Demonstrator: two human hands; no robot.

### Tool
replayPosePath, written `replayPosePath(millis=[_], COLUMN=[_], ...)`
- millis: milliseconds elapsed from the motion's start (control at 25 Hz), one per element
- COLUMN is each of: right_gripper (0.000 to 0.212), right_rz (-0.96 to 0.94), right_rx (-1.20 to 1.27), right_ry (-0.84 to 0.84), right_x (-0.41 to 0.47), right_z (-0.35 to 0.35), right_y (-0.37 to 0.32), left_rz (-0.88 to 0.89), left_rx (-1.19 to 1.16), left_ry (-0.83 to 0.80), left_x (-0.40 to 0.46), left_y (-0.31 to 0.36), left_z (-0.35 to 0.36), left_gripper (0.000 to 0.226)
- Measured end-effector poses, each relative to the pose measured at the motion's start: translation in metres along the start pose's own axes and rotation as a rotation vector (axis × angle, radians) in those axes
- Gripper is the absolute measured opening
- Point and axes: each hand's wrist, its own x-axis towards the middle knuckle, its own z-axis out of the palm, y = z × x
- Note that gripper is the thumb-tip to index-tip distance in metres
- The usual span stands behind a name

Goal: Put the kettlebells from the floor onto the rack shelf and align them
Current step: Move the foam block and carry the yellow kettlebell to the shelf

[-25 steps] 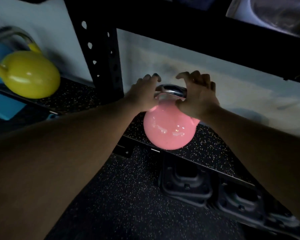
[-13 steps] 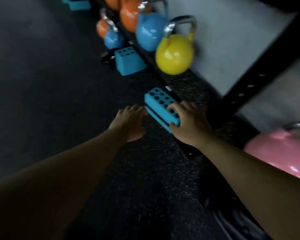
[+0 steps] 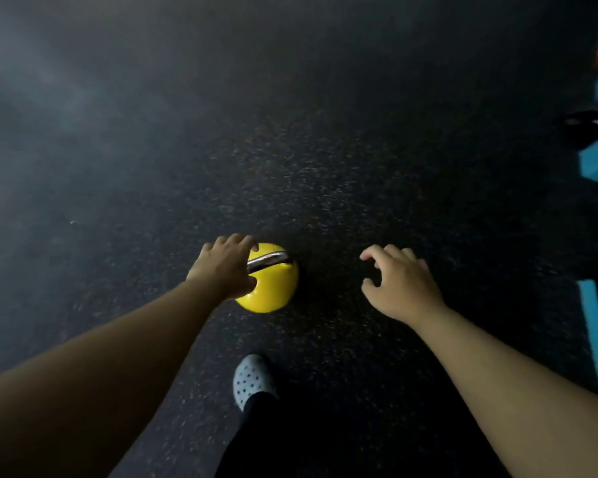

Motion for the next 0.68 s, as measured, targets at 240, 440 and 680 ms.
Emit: replayPosePath(millis=[240, 440, 680], right_gripper=[0.042, 0.052, 0.016], right_rz=[-0.139, -0.205, -0.187], right_rx=[-0.124, -0.21, -0.136], right_ry=[-0.18, -0.365, -0.458], right_x=[0.099, 0.169, 0.168], right_z=[0.089, 0.175, 0.198], right_y=[-0.089, -0.107, -0.109], left_rz=[-0.127, -0.081, 0.011], left_rx=[-0.093, -0.246, -0.224], left_ry=[-0.078, -0.154, -0.213], left_x=[0.032, 0.087, 0.097], left_y=[-0.105, -0.118, -0.102], left_z=[0.058, 0.137, 0.152], left_gripper=[0.064, 0.051, 0.016])
